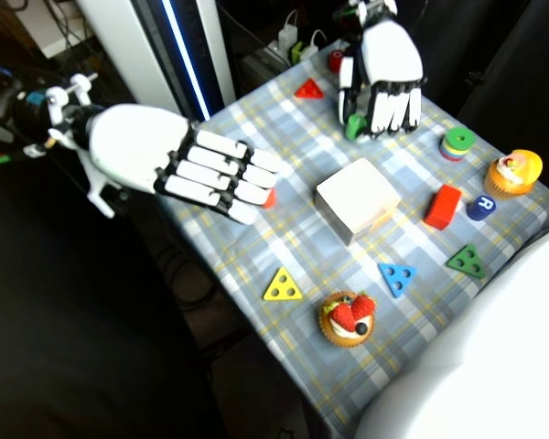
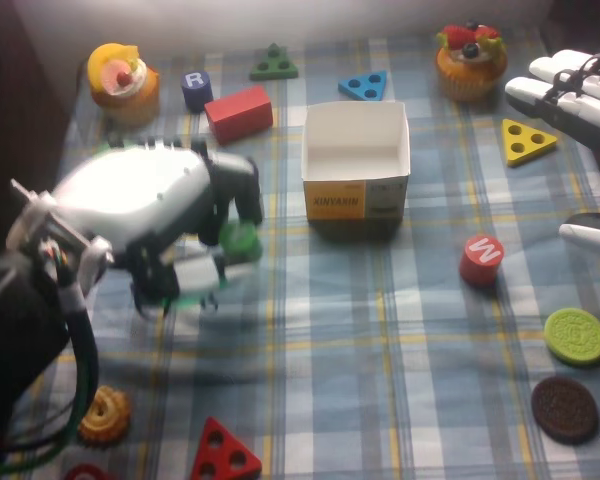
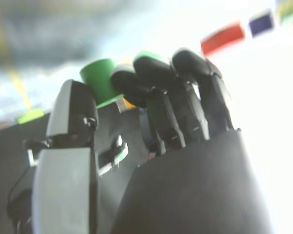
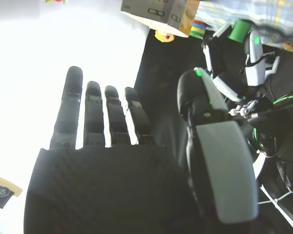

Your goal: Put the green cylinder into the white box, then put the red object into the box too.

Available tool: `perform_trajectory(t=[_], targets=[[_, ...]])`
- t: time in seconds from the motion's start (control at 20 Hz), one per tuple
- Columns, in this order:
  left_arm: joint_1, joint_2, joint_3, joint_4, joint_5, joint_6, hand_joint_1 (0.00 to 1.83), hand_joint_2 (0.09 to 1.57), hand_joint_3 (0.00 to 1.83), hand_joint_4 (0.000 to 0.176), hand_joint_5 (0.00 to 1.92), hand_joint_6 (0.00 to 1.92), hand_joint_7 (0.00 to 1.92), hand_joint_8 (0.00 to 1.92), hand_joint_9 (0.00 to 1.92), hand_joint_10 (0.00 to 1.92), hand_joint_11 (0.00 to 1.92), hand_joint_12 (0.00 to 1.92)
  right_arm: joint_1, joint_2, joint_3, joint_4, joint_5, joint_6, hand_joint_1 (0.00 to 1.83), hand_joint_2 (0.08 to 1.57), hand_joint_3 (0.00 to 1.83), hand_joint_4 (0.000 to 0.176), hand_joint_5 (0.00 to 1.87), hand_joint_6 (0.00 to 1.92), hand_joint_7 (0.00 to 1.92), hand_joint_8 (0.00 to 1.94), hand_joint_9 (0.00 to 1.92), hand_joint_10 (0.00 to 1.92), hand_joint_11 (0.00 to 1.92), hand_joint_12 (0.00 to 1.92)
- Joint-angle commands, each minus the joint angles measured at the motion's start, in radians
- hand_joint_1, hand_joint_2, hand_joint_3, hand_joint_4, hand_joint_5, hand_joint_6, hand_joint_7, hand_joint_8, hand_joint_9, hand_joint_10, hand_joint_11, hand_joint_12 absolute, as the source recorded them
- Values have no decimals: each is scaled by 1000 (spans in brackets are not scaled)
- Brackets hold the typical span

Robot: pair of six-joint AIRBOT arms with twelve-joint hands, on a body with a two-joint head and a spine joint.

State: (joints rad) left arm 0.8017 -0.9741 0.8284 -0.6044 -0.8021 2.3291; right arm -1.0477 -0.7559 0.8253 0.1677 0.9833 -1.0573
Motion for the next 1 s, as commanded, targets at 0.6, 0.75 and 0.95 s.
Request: perform_trajectory(t=[0.6,0.75,0.95], targets=[[-301,-201,243,23,81,-2,1198,1180,4,0,863,1047,855,1377,638,1530,191,1921,6,-28,24,-2,132,16,517,1327,0,0,0,0,0,0,11,5,0,1113],[-318,-252,307,-20,140,-2,1069,1184,0,0,835,1175,622,1310,526,1542,128,1921,6,-33,28,-3,134,21,512,1331,1,0,0,0,0,0,17,9,0,1007],[-320,-269,321,-45,150,-2,659,1176,13,84,335,244,269,170,64,726,0,1474,7,-43,36,-14,136,40,535,1315,0,0,0,0,0,0,27,16,0,1037]])
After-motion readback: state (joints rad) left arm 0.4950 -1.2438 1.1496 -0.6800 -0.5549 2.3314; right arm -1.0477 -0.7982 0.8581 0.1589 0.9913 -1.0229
